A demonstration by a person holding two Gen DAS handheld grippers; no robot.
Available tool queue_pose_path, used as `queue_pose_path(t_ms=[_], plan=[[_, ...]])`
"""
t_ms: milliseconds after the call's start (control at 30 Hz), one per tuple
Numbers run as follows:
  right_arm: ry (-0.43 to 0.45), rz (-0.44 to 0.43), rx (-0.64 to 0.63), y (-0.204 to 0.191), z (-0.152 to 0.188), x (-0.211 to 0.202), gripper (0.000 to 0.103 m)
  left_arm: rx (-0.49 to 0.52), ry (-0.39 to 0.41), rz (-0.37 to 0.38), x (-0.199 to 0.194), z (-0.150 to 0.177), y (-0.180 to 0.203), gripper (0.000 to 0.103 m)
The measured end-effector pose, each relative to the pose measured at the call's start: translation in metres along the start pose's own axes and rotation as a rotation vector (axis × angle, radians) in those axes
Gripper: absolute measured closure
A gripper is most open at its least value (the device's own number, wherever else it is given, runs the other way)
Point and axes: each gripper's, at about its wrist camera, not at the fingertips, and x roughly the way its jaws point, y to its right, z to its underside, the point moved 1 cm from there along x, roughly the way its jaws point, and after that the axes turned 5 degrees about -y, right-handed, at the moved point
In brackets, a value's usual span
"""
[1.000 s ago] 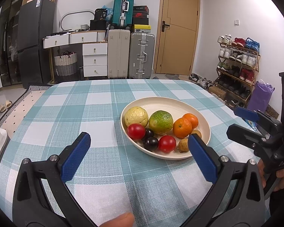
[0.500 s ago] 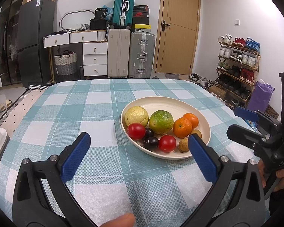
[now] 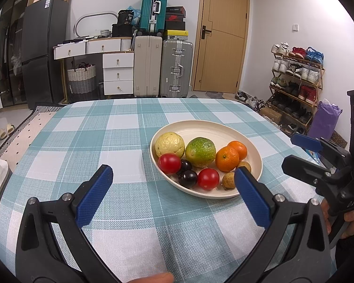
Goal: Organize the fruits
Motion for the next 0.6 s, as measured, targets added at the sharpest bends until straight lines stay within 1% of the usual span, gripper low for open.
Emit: queue_pose_path(t_ms=[600], plan=[[-0.001, 0.0, 0.001, 0.0003, -0.0008, 0.0, 0.0, 0.001, 0.002, -0.003, 0.0017, 0.0018, 0.0013, 0.0]])
